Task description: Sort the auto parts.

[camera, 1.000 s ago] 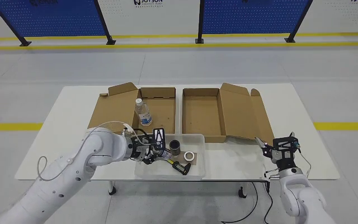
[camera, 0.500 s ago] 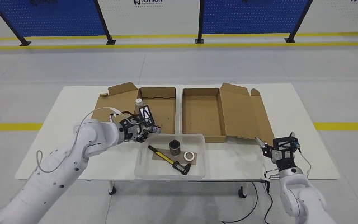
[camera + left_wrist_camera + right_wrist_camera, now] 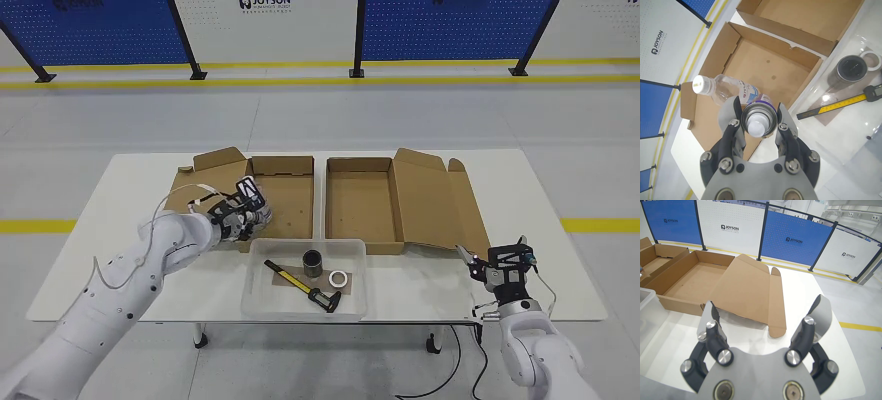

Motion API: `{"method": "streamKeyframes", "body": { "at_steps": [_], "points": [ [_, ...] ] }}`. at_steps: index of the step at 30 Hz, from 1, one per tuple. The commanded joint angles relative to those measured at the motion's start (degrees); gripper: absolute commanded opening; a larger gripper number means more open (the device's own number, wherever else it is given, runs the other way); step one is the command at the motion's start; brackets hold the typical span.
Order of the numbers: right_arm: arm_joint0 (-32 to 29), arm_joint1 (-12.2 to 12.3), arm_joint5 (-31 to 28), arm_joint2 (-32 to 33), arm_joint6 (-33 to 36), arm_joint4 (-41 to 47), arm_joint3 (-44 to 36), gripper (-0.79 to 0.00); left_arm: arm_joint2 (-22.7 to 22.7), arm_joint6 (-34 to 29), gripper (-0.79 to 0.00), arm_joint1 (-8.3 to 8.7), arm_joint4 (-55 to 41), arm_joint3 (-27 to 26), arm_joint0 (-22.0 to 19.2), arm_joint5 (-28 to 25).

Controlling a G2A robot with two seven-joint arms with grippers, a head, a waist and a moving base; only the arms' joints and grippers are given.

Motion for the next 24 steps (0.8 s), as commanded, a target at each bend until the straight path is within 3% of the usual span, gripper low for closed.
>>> {"method": "streamKeyframes", "body": {
  "at_steps": [1,17,22,24],
  "points": [
    [0.0,0.0,0.0,0.0,0.0,0.0,0.0,0.000,1.0,-0.1,-0.785,-0.61,0.0,1.5,-0.6,0.4],
    [0.0,0.0,0.0,0.0,0.0,0.0,0.0,0.000,5.9,-0.6,-0.785,-5.13,0.5,11.6,-4.7,2.7],
    [0.0,0.0,0.0,0.0,0.0,0.0,0.0,0.000,6.2,-0.6,-0.686,-5.90,0.7,13.0,-5.3,2.6],
    [0.0,0.0,0.0,0.0,0.0,0.0,0.0,0.000,6.2,-0.6,-0.523,-6.18,0.9,13.6,-5.4,2.7]
  ]
}}
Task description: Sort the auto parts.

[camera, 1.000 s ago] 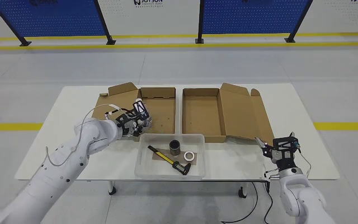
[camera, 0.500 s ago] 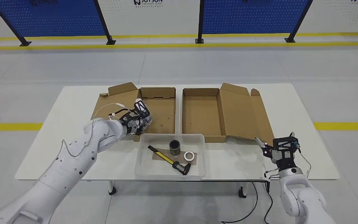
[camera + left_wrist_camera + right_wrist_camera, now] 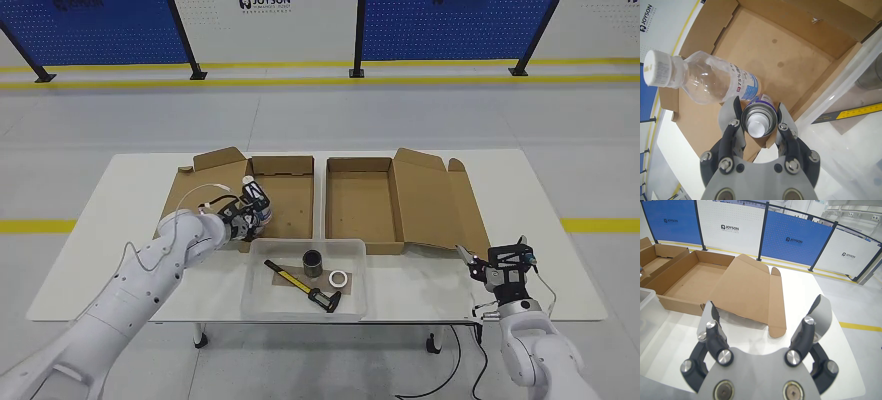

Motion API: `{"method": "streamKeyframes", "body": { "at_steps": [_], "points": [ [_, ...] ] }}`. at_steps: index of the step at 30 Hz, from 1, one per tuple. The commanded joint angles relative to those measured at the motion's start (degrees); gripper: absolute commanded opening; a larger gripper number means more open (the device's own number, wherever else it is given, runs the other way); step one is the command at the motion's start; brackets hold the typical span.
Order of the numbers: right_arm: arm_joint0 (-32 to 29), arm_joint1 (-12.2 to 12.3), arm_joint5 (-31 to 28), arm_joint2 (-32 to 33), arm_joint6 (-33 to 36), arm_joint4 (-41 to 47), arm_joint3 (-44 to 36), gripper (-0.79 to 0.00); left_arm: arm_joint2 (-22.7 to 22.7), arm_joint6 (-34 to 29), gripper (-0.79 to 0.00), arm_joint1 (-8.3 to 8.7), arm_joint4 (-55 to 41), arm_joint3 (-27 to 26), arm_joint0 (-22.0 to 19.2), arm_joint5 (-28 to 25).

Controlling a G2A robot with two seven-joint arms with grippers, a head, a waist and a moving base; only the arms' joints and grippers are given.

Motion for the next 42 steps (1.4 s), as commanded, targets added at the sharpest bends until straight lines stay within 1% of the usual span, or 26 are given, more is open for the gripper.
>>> {"method": "streamKeyframes", "body": {
  "at_steps": [1,3,4,5,6,7,9,11,16,21,30,34,36,38,42],
  "points": [
    [0.0,0.0,0.0,0.0,0.0,0.0,0.0,0.000,0.0,0.0,-0.434,-0.24,0.2,0.6,-0.2,0.0],
    [0.0,0.0,0.0,0.0,0.0,0.0,0.0,0.000,0.0,0.1,-0.345,-0.50,0.4,1.1,-0.3,-0.1],
    [0.0,0.0,0.0,0.0,0.0,0.0,0.0,0.000,0.1,0.1,-0.326,-0.62,0.7,1.3,-0.4,-0.1],
    [0.0,0.0,0.0,0.0,0.0,0.0,0.0,0.000,0.0,0.2,-0.265,-0.73,0.8,1.4,-0.5,-0.2],
    [0.0,0.0,0.0,0.0,0.0,0.0,0.0,0.000,0.0,0.3,-0.172,-0.83,0.9,1.6,-0.5,-0.2],
    [0.0,0.0,0.0,0.0,0.0,0.0,0.0,0.000,-0.1,0.4,-0.117,-0.92,1.0,1.7,-0.5,-0.3],
    [0.0,0.0,0.0,0.0,0.0,0.0,0.0,0.000,-0.2,0.7,-0.086,-1.08,1.2,1.9,-0.5,-0.4],
    [0.0,0.0,0.0,0.0,0.0,0.0,0.0,0.000,-0.5,0.7,0.000,-1.18,1.6,1.2,-0.3,-0.3],
    [0.0,0.0,0.0,0.0,0.0,0.0,0.0,0.000,-1.8,1.7,0.000,-1.09,2.8,0.2,-0.2,-0.5],
    [0.0,0.0,0.0,0.0,0.0,0.0,0.0,0.000,-4.0,2.3,0.000,-0.70,3.6,-3.6,0.7,0.1],
    [0.0,0.0,0.0,0.0,0.0,0.0,0.0,0.000,-9.9,2.0,0.000,0.70,2.6,-12.6,4.4,-0.5],
    [0.0,0.0,0.0,0.0,0.0,0.0,0.0,0.000,-12.7,1.7,0.000,1.34,1.3,-16.7,6.3,-1.9],
    [0.0,0.0,0.0,0.0,0.0,0.0,0.0,0.000,-13.9,1.4,0.000,1.62,-0.5,-20.0,7.8,-3.4],
    [0.0,0.0,0.0,0.0,0.0,0.0,0.0,0.000,-14.5,1.2,0.000,1.79,-1.7,-22.3,9.0,-4.5],
    [0.0,0.0,0.0,0.0,0.0,0.0,0.0,0.000,-15.5,1.8,0.000,2.03,-4.3,-28.5,12.6,-4.7]
  ]
}}
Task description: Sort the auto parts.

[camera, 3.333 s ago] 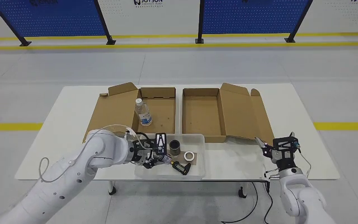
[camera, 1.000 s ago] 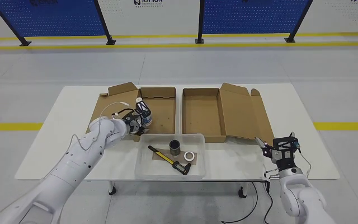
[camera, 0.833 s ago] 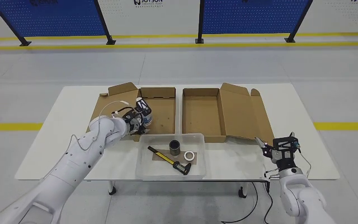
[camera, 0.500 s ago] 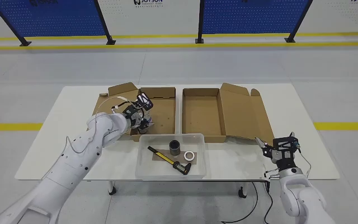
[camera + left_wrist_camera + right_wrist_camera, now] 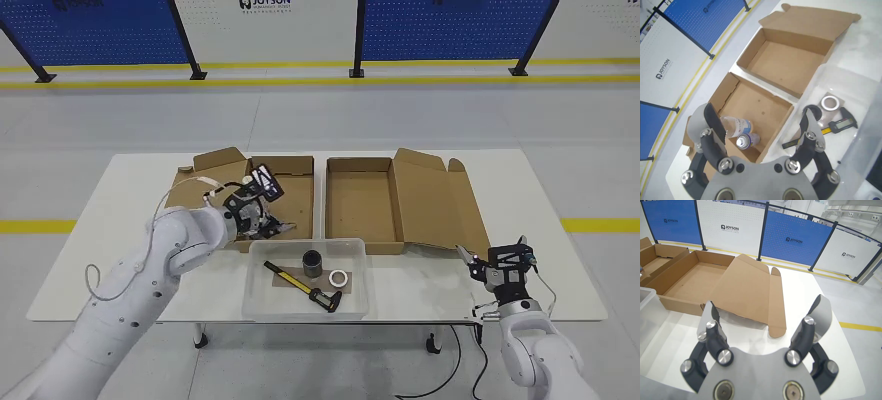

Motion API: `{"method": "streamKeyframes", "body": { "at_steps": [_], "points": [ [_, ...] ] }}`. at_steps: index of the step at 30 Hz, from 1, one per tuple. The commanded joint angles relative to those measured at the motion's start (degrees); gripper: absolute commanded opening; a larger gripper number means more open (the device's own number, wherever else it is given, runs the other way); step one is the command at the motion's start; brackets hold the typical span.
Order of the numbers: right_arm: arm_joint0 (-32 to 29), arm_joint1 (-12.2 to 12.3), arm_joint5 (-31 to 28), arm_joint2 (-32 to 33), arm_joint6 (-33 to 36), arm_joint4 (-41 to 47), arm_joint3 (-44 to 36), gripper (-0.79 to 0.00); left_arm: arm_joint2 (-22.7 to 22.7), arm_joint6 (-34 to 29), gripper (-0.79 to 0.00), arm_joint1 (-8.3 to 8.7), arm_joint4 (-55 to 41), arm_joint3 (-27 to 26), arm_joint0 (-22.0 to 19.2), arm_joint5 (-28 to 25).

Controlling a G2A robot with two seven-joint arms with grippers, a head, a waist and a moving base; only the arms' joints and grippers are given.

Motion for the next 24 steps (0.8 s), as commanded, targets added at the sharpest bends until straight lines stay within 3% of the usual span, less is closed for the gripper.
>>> {"method": "streamKeyframes", "body": {
  "at_steps": [1,6,16,24],
  "points": [
    [0.0,0.0,0.0,0.0,0.0,0.0,0.0,0.000,-0.1,0.4,0.000,0.06,-0.9,-3.3,2.2,0.3],
    [0.0,0.0,0.0,0.0,0.0,0.0,0.0,0.000,0.1,-0.2,0.000,0.03,-4.9,-7.3,6.8,1.7],
    [0.0,0.0,0.0,0.0,0.0,0.0,0.0,0.000,1.9,-0.7,0.000,-0.27,-5.4,-8.0,12.3,2.6],
    [0.0,0.0,0.0,0.0,0.0,0.0,0.0,0.000,1.9,-0.7,0.000,-0.27,-5.4,-8.0,12.3,2.6]
  ]
}}
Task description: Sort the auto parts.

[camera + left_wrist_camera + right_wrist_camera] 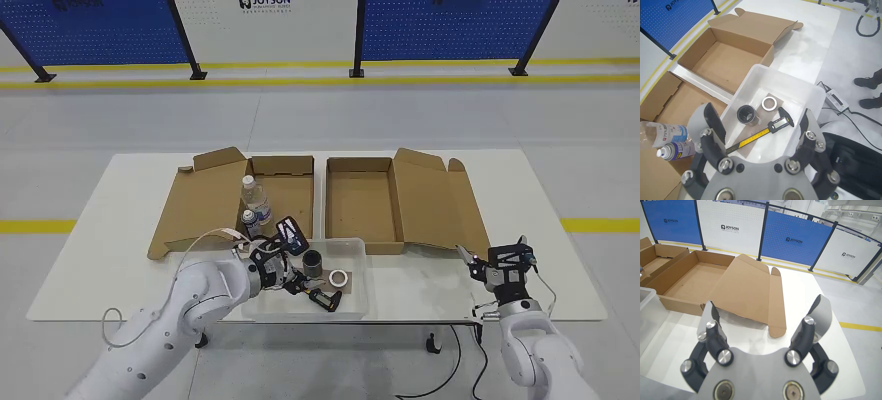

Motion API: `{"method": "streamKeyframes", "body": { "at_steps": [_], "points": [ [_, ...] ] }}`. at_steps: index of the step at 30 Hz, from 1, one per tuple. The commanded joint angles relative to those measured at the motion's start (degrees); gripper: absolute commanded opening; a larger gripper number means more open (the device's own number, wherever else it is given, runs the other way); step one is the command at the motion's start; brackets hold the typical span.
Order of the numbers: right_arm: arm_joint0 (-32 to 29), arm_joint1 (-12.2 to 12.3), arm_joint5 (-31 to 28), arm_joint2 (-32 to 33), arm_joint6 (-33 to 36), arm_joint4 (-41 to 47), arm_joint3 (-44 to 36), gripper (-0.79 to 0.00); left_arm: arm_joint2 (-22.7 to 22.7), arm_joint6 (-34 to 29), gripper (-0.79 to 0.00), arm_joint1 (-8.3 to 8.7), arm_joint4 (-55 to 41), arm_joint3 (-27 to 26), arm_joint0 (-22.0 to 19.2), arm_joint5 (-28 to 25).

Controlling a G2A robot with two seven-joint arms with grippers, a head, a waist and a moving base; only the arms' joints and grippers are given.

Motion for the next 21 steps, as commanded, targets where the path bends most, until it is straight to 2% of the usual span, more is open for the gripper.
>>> {"method": "streamKeyframes", "body": {
  "at_steps": [1,6,10,14,16,21],
  "points": [
    [0.0,0.0,0.0,0.0,0.0,0.0,0.0,0.000,0.0,0.0,0.000,0.00,0.0,0.0,0.0,0.0],
    [0.0,0.0,0.0,0.0,0.0,0.0,0.0,0.000,-0.7,0.5,0.000,-0.12,-1.2,0.8,0.2,2.0],
    [0.0,0.0,0.0,0.0,0.0,0.0,0.0,0.000,-0.4,-3.1,0.000,-0.83,-0.8,1.8,-0.3,11.2],
    [0.0,0.0,0.0,0.0,0.0,0.0,0.0,0.000,1.4,-9.4,0.000,-1.88,-2.3,2.0,-1.2,19.9],
    [0.0,0.0,0.0,0.0,0.0,0.0,0.0,0.000,2.6,-13.3,0.000,-2.38,-3.1,1.9,-2.2,22.1],
    [0.0,0.0,0.0,0.0,0.0,0.0,0.0,0.000,4.2,-18.0,0.000,-3.44,-2.9,2.5,-3.6,28.8]
  ]
}}
